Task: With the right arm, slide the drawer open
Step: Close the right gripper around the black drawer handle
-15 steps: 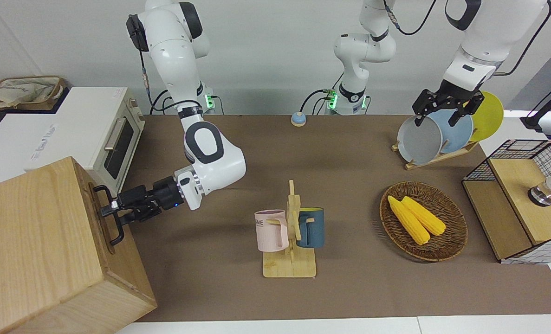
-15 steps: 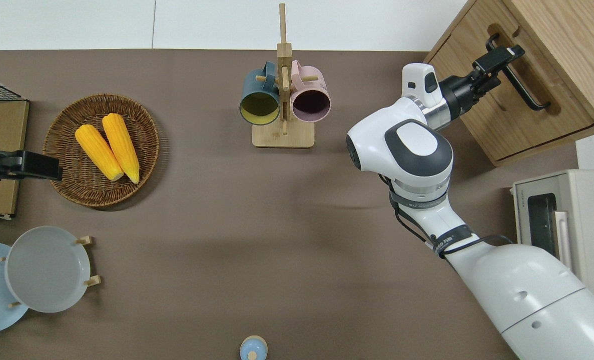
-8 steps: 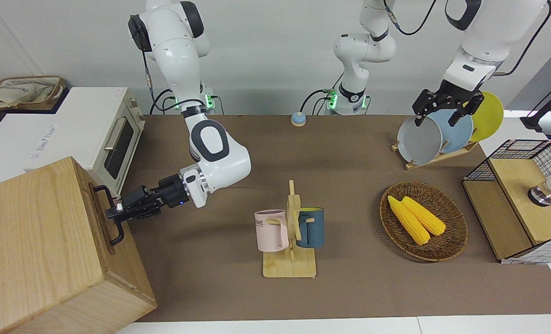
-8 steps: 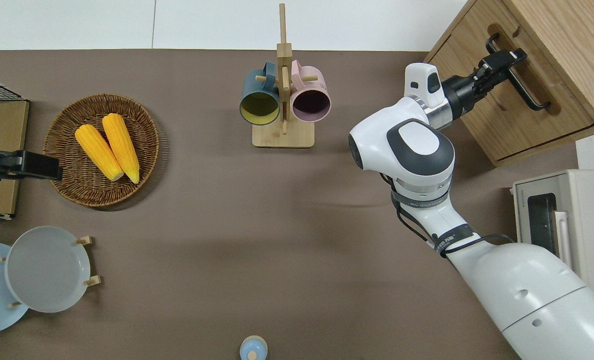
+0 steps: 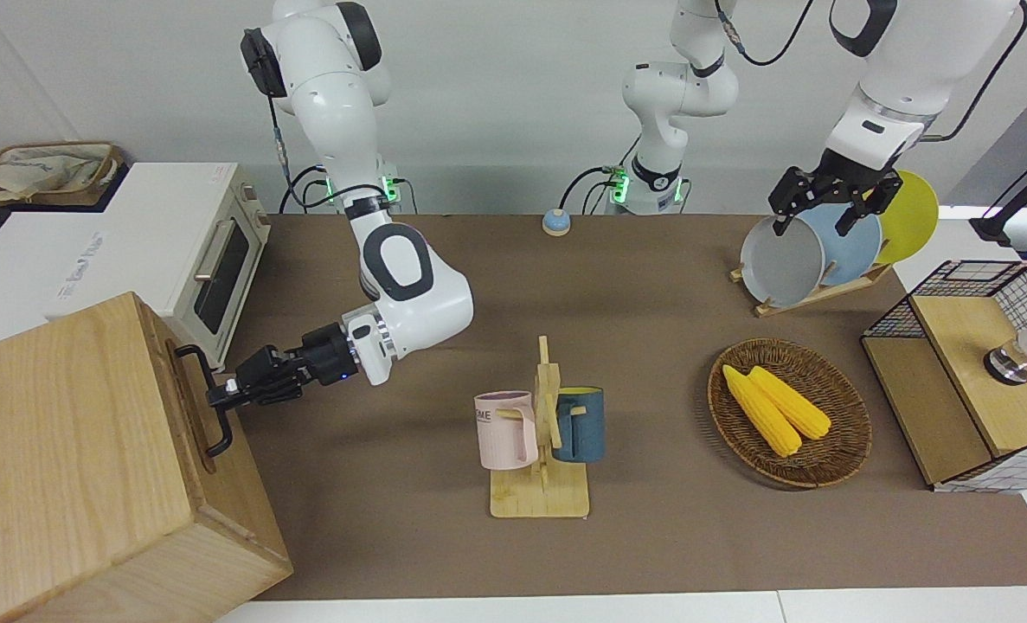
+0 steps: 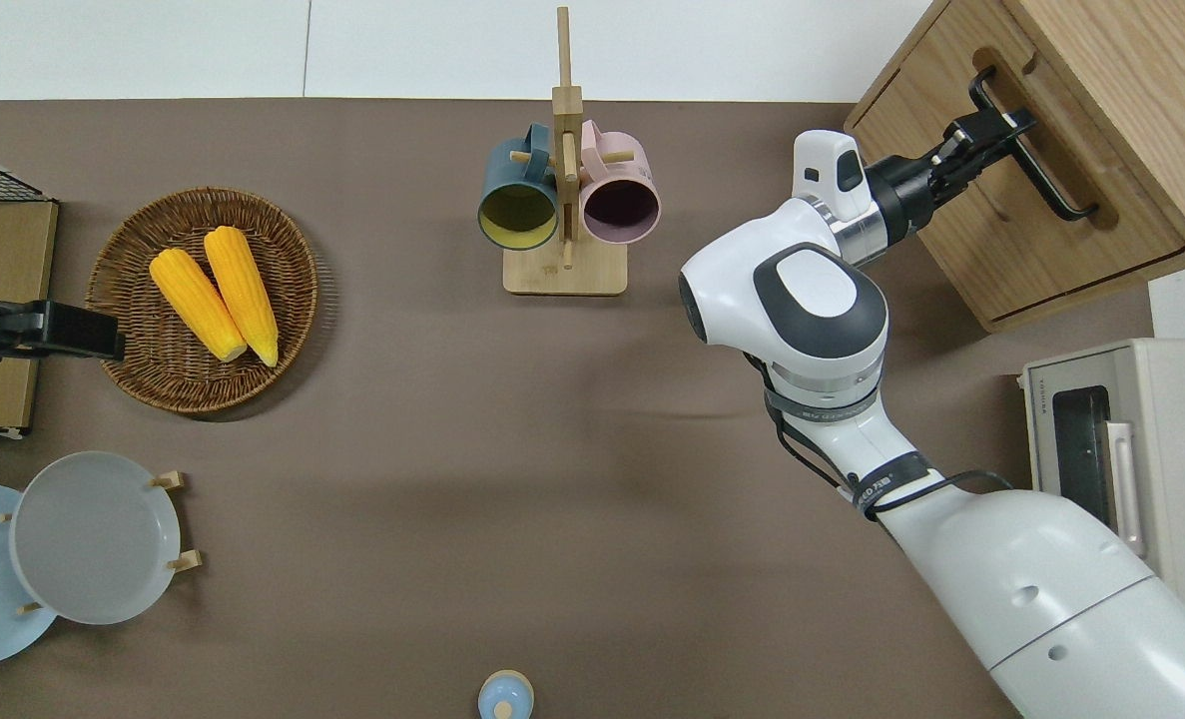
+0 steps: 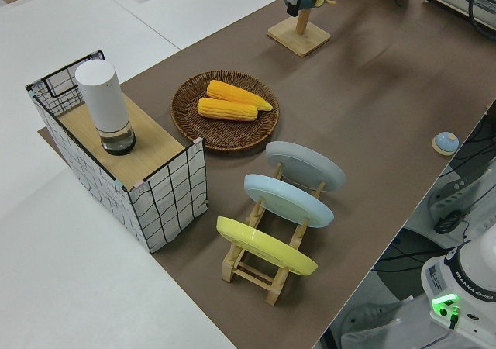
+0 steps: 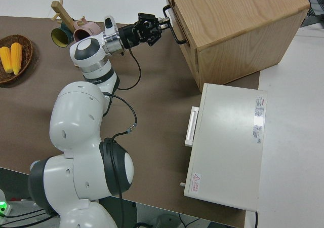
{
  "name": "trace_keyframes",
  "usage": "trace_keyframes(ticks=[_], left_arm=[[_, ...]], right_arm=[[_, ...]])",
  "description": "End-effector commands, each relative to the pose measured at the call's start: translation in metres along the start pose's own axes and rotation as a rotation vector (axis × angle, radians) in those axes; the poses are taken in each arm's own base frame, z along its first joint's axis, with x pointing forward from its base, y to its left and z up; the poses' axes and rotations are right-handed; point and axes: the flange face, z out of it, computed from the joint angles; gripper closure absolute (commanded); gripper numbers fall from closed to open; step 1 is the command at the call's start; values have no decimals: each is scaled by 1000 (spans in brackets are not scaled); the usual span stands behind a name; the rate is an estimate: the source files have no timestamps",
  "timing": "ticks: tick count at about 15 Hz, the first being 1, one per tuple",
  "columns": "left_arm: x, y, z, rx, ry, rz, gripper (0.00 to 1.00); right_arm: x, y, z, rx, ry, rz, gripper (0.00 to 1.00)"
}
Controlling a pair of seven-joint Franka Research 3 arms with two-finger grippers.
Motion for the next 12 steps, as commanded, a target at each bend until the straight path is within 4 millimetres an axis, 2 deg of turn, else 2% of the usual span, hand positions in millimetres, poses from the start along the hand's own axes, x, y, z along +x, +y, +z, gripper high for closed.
trace_keyframes(ticks=[1, 7, 9, 12], left_arm=[[4, 0, -2, 16, 7, 8, 5], [4, 0, -2, 16, 7, 8, 5], [4, 0, -2, 16, 7, 8, 2], [4, 0, -2, 16, 7, 8, 2]], right_arm=[[-7, 6, 9, -5, -24, -24, 846], [-11, 9, 18, 35, -48, -10, 848], [-12, 11, 16, 71, -61, 3, 908], [-12, 19, 7, 125, -79, 40, 938]])
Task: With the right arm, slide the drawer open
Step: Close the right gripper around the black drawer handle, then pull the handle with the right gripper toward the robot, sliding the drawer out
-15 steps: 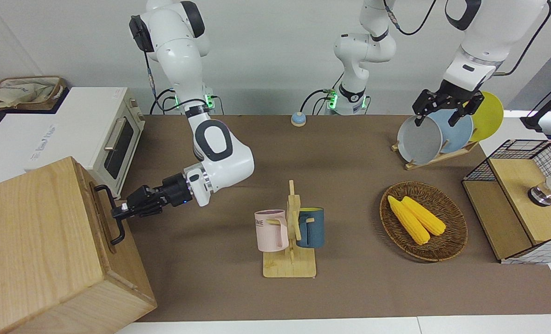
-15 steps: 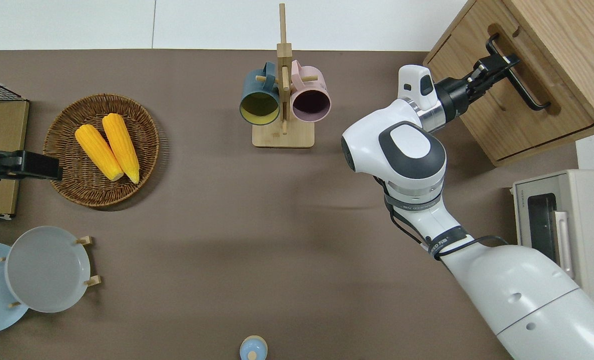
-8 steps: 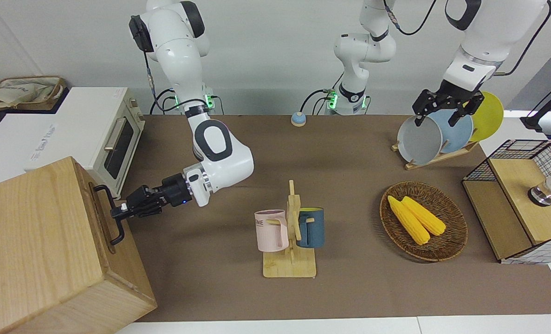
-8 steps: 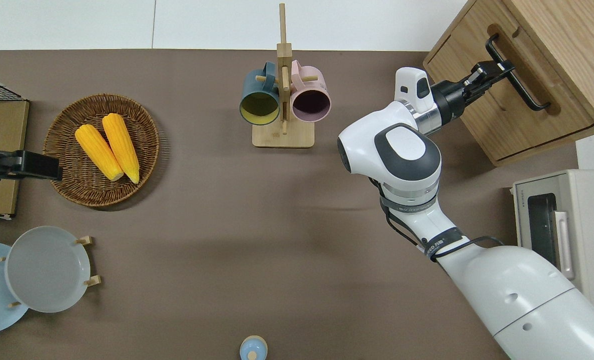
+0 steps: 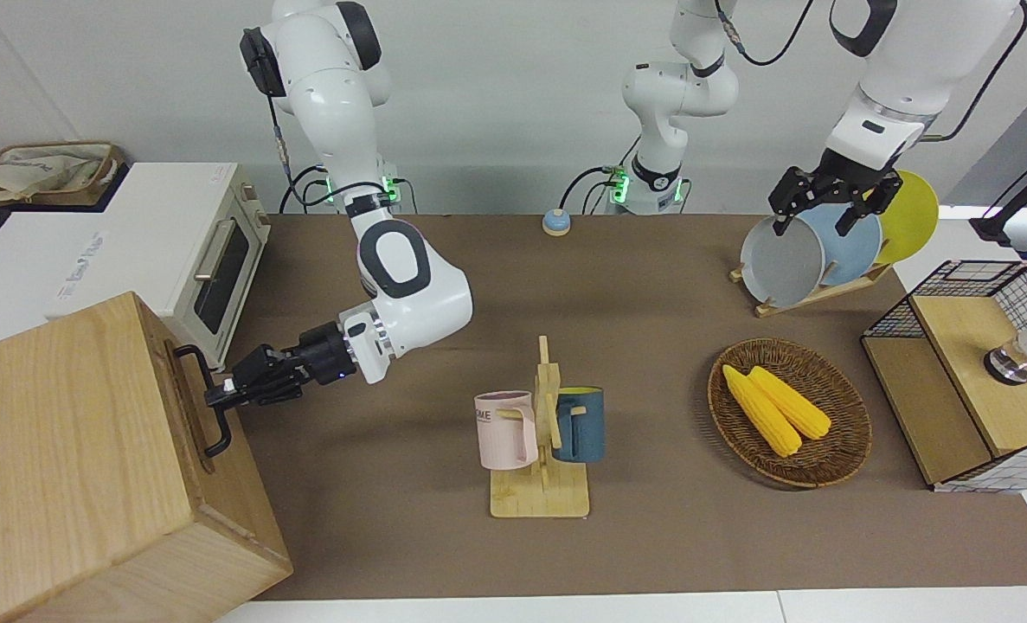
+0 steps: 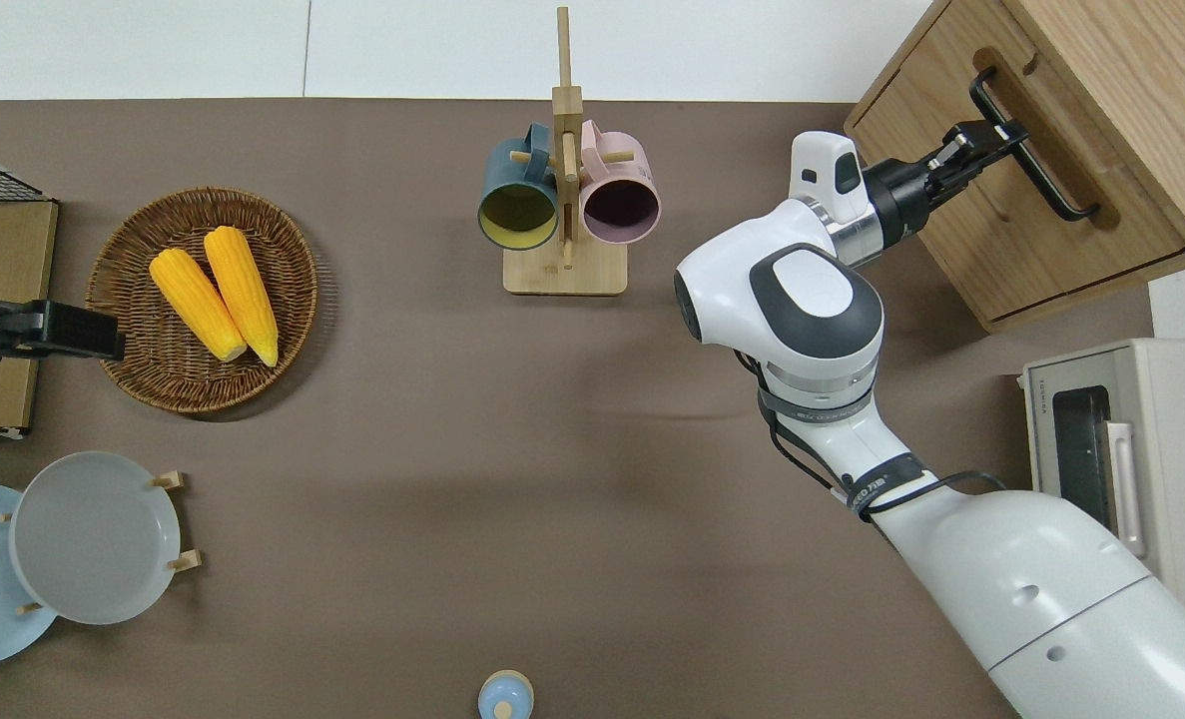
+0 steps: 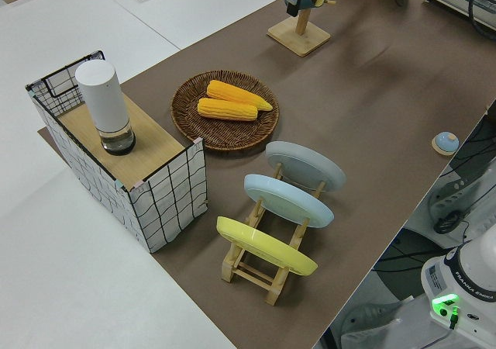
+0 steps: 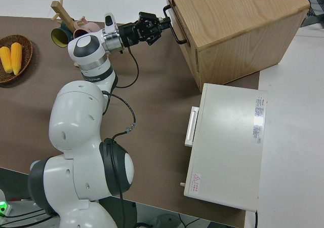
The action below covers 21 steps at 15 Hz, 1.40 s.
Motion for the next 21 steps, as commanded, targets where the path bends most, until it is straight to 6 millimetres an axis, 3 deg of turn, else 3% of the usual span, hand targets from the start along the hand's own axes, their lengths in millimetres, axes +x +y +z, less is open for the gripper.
trace_keyframes(ticks=[1, 11, 21], left_arm=[[4, 0, -2, 16, 7, 8, 2], [4, 0, -2, 16, 7, 8, 2], [4, 0, -2, 16, 7, 8, 2]], right_arm=[[-11, 10, -3, 77, -66, 12, 938], [-14, 11, -65, 57, -115, 36, 944], [-17, 7, -162, 4, -87, 17, 944]])
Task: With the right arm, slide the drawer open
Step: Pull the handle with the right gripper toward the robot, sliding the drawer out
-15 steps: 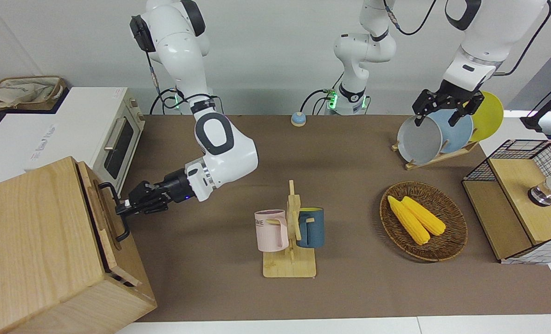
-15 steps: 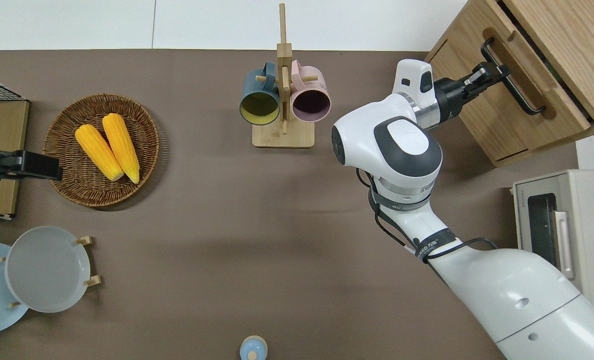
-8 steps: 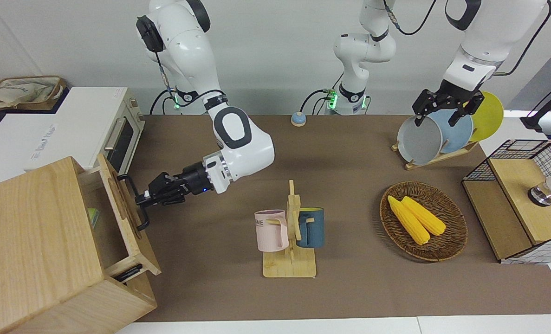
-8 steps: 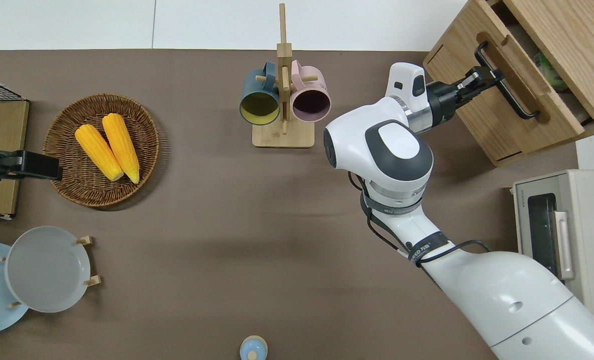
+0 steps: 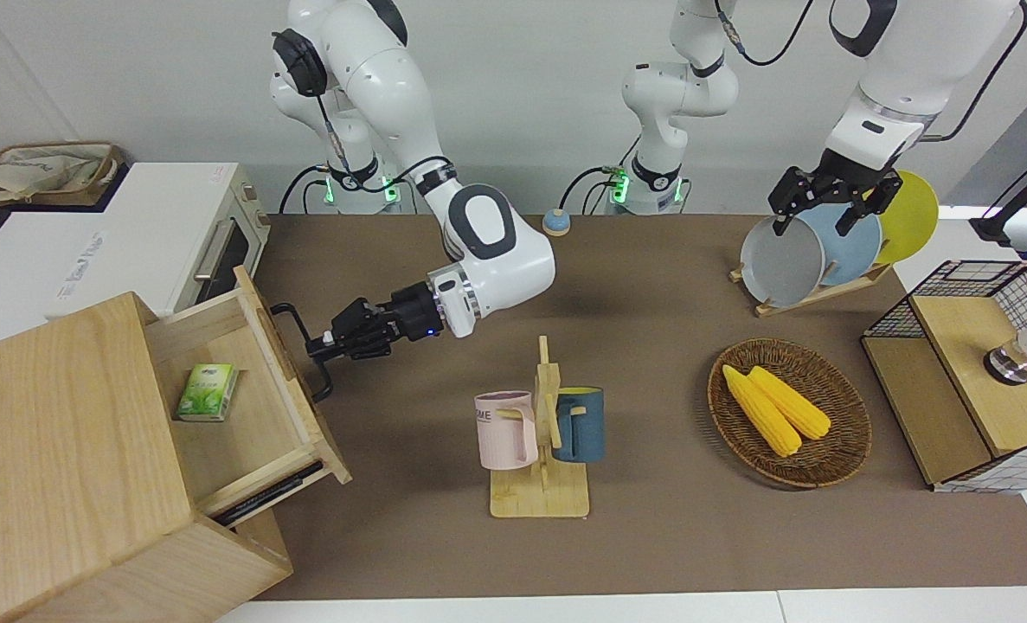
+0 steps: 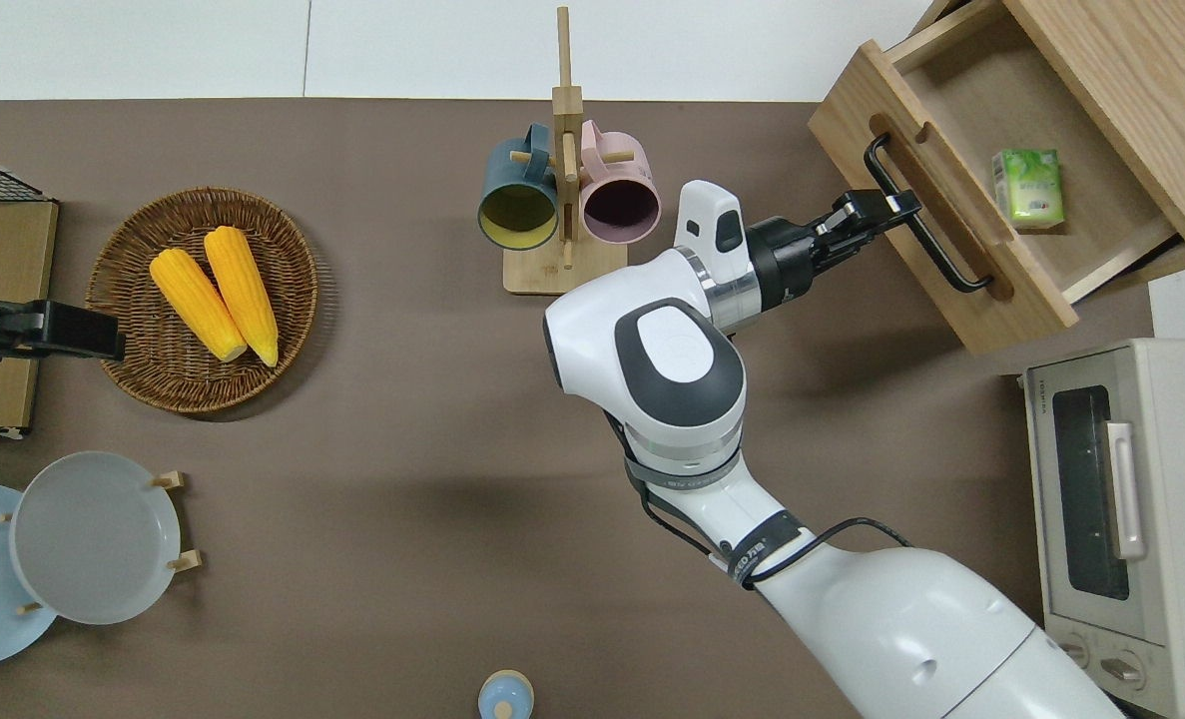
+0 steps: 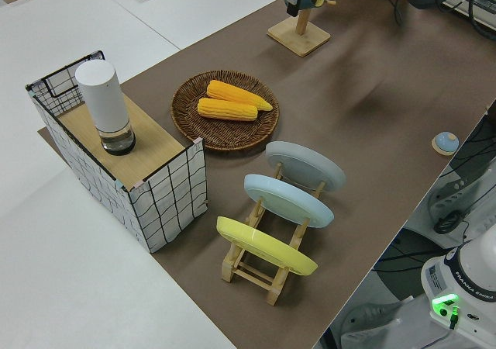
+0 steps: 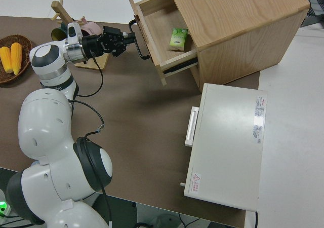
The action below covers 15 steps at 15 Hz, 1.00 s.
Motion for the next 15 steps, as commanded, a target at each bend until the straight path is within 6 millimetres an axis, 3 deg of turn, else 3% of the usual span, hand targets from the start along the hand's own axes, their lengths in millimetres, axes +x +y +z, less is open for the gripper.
trace_keyframes(ticks=[1, 15], left_arm=[[4, 0, -2, 16, 7, 8, 5], [4, 0, -2, 16, 7, 8, 5]], right_arm=[[-15, 6, -31, -45, -33, -20, 944], [-34, 6, -112, -72, -8, -20, 950]])
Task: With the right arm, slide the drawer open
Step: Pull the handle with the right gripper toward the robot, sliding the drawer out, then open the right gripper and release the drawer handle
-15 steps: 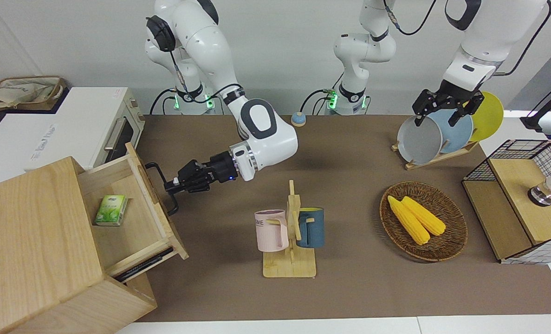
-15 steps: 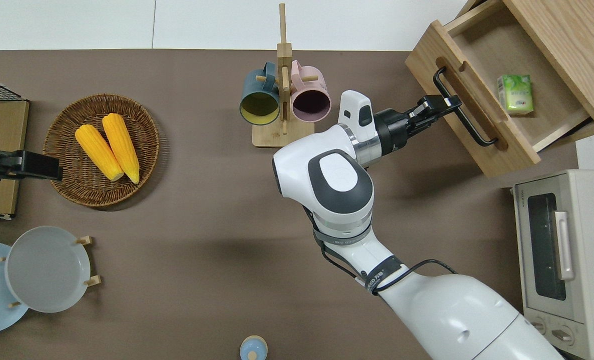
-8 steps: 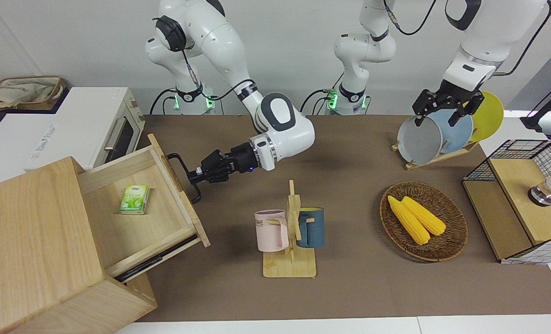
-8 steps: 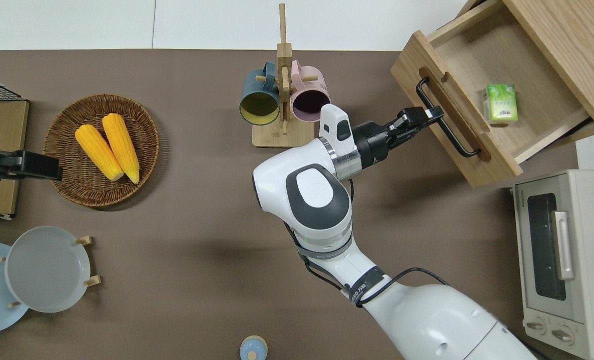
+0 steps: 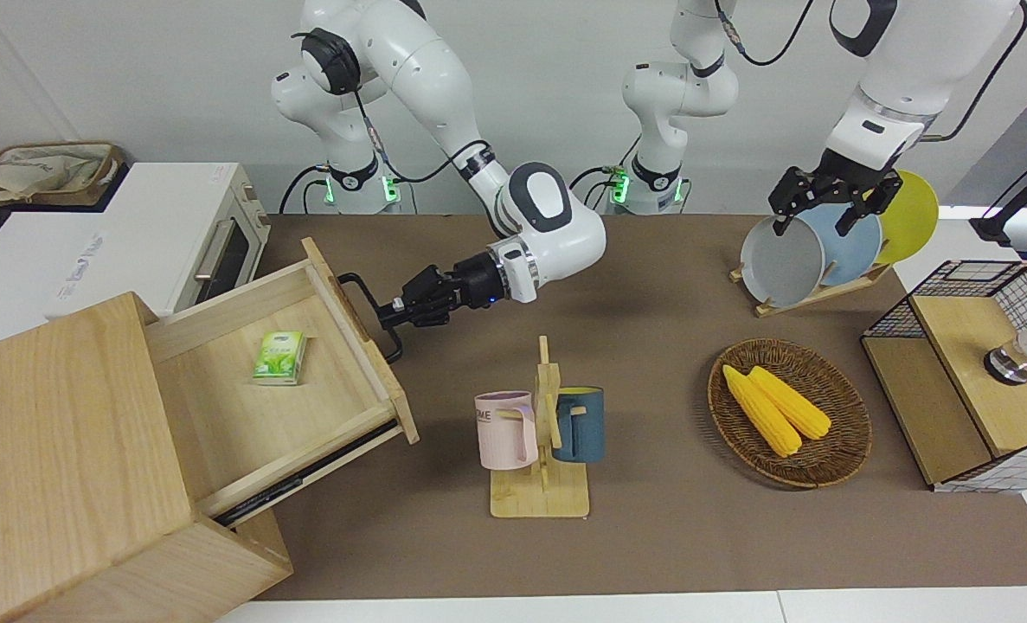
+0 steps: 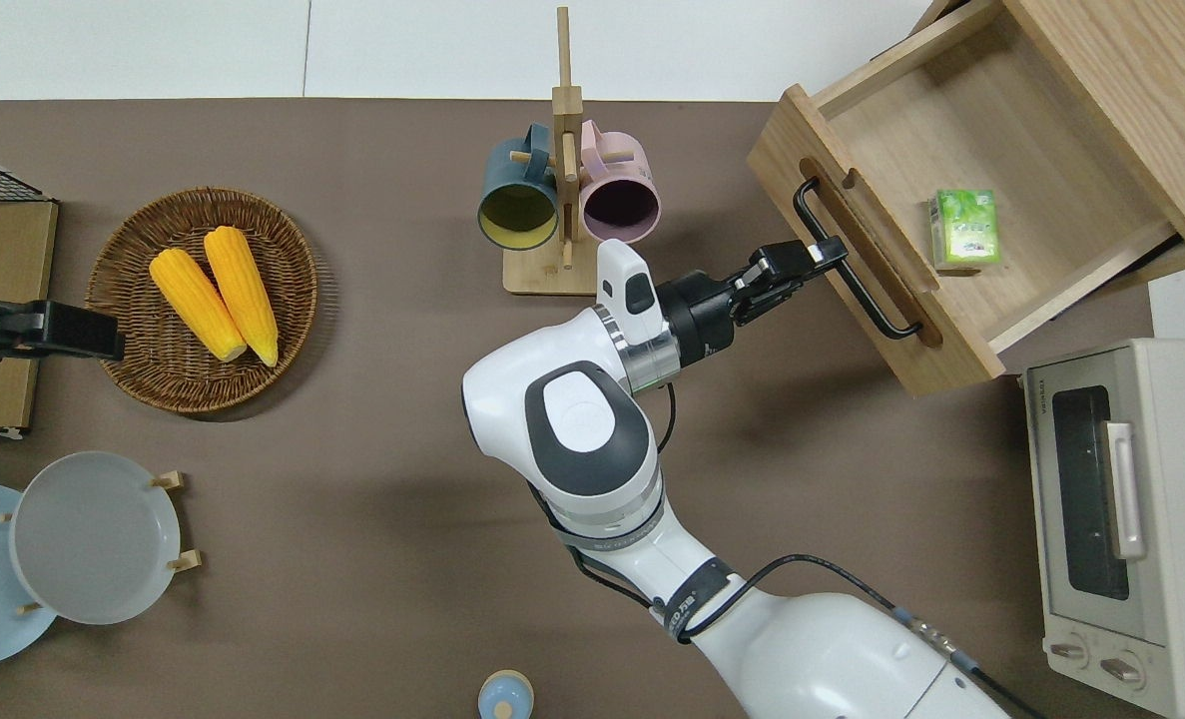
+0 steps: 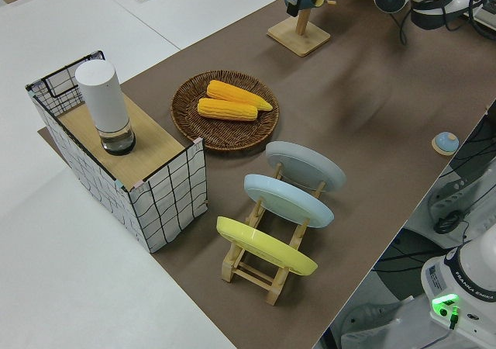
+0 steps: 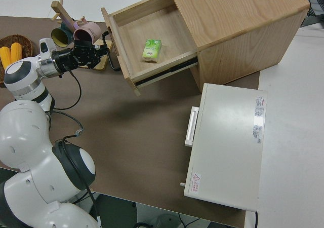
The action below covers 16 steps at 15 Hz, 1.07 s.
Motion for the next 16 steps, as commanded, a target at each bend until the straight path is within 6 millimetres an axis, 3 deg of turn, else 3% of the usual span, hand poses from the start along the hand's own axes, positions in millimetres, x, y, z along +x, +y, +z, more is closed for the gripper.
trace_keyframes(ticks=[1, 7, 11, 12, 13, 14, 15, 16], left_arm=[[4, 0, -2, 16, 7, 8, 2], [4, 0, -2, 16, 7, 8, 2], [4, 0, -2, 16, 7, 8, 2], [4, 0, -2, 16, 7, 8, 2], [4, 0, -2, 16, 7, 8, 2], [4, 0, -2, 16, 7, 8, 5], [4, 0, -2, 16, 7, 8, 2], [4, 0, -2, 16, 7, 8, 5]], right_arm=[[-15, 21, -23, -31, -32, -12, 950], [-24, 21, -46, -51, -29, -12, 950], [-23, 23, -45, -51, -32, -8, 921], [-23, 22, -46, -52, -30, -7, 753], [-22, 21, -46, -51, -29, -7, 337], [-22, 21, -45, -48, -27, -6, 109], [-22, 22, -46, -46, -22, -2, 20], [-22, 22, -47, -45, -19, 6, 19]])
